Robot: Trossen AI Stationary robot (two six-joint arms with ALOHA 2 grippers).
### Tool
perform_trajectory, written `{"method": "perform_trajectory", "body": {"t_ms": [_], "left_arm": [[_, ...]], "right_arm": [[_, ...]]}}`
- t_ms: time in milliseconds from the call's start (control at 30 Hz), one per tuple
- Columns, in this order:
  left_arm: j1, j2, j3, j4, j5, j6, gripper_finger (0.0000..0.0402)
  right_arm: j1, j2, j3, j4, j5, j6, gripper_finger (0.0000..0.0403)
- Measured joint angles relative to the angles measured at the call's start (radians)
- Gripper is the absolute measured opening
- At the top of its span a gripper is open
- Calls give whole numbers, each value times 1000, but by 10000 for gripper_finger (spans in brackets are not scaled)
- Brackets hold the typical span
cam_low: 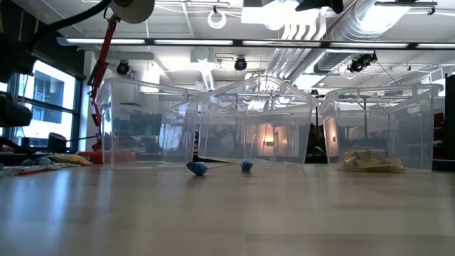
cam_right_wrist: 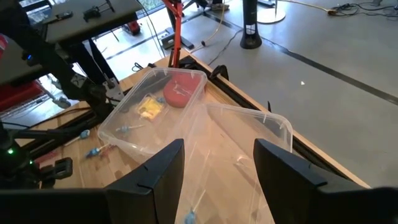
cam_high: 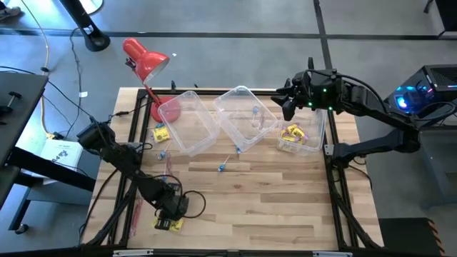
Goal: Sort candy
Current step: Put the yellow candy into the right transparent bin
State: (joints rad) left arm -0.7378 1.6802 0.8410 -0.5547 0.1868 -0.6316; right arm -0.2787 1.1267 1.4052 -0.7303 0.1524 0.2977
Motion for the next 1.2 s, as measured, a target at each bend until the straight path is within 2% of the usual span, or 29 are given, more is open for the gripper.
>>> {"method": "perform_trajectory", "body": {"t_ms": [67,133,367,500,600,733,833,967,1067,1200], "left_arm": [[1,-18,-2,4,24,-10,46],[8,-40,-7,-3,51,-23,15],[109,-230,-7,-127,-56,18,3],[223,-373,6,-121,-150,83,1],[331,-424,55,-92,-249,158,1],[467,-415,148,-42,-329,294,1],[555,-399,205,40,-395,394,0],[655,-377,243,139,-469,454,0],[704,-364,260,219,-496,459,0],[741,-351,263,297,-496,453,0]], "right_arm": [[0,0,0,0,0,0,188],[0,0,0,0,0,-1,188],[0,0,0,-2,-3,2,188],[0,0,0,-2,-35,40,188],[0,3,0,-1,-105,105,188],[33,35,0,3,-181,172,188],[86,75,0,31,-183,169,188],[148,138,0,90,-180,139,188],[184,193,0,132,-121,153,188],[222,267,0,196,12,175,188]]}}
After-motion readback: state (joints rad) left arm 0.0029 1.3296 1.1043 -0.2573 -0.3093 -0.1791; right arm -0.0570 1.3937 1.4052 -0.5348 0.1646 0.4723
